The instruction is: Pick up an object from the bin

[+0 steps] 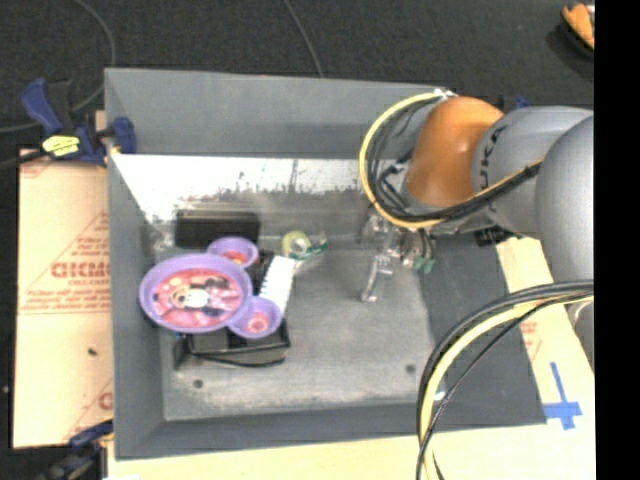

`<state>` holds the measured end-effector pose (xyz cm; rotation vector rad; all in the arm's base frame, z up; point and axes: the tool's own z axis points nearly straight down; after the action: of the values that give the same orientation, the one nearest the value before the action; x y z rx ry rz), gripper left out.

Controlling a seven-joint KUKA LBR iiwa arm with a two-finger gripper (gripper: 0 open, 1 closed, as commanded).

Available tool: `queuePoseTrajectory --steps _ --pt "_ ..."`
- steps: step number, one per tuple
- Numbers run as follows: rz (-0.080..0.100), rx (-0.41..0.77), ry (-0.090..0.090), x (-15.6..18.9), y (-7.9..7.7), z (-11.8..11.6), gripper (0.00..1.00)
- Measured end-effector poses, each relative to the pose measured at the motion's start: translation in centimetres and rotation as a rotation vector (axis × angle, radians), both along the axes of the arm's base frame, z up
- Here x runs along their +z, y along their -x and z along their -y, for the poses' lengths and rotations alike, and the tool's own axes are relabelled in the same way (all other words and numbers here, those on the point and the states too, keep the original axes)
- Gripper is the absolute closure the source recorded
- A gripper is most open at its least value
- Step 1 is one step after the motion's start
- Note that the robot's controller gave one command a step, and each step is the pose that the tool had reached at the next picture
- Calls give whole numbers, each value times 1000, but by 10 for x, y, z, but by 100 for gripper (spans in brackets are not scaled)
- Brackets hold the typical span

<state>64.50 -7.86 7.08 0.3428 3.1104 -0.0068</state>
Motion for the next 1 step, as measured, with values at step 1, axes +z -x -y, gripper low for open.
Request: queuePoseTrajectory --steps 1 --pt "-5 227 -7 1 26 -115 100"
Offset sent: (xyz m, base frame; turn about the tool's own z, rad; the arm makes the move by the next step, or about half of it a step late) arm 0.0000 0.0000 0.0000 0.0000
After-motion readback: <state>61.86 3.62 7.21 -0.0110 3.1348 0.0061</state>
